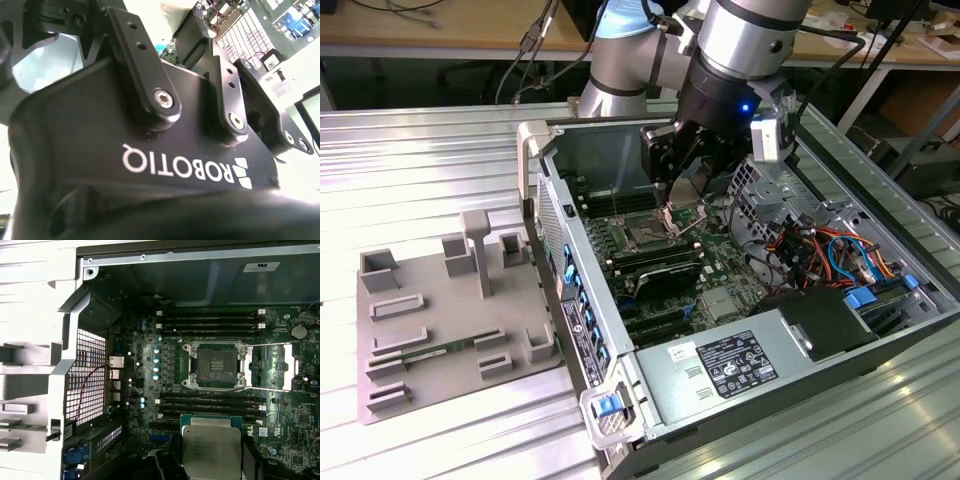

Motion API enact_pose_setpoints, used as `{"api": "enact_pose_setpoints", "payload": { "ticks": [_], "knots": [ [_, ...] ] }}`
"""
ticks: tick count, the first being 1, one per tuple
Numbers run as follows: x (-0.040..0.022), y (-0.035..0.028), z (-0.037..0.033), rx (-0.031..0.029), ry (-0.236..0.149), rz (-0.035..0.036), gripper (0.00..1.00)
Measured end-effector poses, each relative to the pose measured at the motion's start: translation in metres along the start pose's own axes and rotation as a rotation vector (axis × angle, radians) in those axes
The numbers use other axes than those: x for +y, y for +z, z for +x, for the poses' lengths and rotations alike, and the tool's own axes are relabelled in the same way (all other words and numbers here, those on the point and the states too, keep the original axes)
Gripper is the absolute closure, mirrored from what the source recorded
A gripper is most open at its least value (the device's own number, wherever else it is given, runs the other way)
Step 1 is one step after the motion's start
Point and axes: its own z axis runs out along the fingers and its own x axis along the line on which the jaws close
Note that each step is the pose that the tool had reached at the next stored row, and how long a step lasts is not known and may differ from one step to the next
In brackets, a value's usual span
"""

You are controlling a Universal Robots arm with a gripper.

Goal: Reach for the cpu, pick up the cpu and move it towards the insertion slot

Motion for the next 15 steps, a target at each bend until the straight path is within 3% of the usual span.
{"api": "enact_pose_setpoints", "payload": {
  "ticks": [15],
  "knots": [
    [-0.0003,0.0036,-0.0059,0.0000,0.000,0.0001,0.45]
  ]
}}
